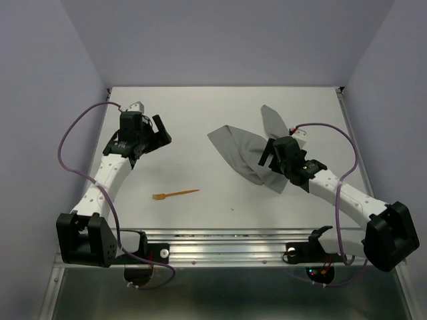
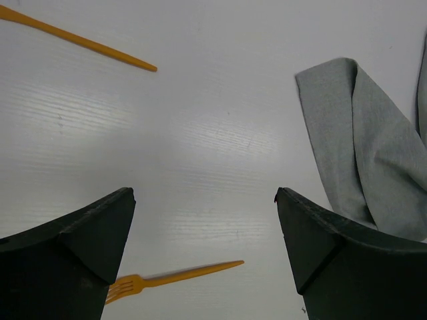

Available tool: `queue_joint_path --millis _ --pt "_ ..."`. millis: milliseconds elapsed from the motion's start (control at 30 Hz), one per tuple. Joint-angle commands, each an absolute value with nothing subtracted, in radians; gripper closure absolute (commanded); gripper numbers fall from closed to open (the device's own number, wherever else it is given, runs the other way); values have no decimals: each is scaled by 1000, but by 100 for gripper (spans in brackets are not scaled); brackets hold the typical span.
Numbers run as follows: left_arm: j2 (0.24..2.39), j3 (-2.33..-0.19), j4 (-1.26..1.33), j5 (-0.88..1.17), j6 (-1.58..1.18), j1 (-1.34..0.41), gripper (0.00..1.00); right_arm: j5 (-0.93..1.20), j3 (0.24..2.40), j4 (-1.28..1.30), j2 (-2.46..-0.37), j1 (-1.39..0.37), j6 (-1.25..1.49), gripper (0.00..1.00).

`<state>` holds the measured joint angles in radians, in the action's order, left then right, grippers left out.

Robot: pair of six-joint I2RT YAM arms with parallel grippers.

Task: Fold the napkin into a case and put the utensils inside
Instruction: Pick up the crumpled napkin from the center of the board.

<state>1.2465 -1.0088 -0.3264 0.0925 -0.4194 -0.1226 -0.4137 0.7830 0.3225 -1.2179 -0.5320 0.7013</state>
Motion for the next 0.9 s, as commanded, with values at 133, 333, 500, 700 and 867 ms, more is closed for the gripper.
queue_joint_path --millis 133,333,500,700,867 --pt "1239 -1046 -304 115 -365 -175 2 -471 733 313 -1154 -540 738 0" --pt "1336 -1083 -255 175 -408 -290 1 -419 729 313 -1074 -496 649 0" --pt "1469 -1172 -248 127 -443 -385 1 -128 670 324 -1034 -256 693 0" --pt "1548 -1210 -250 117 -472 -429 1 -25 560 341 -1060 -210 805 0" --pt "1611 -1230 -275 83 -476 -452 1 -14 456 313 -1023 -210 884 28"
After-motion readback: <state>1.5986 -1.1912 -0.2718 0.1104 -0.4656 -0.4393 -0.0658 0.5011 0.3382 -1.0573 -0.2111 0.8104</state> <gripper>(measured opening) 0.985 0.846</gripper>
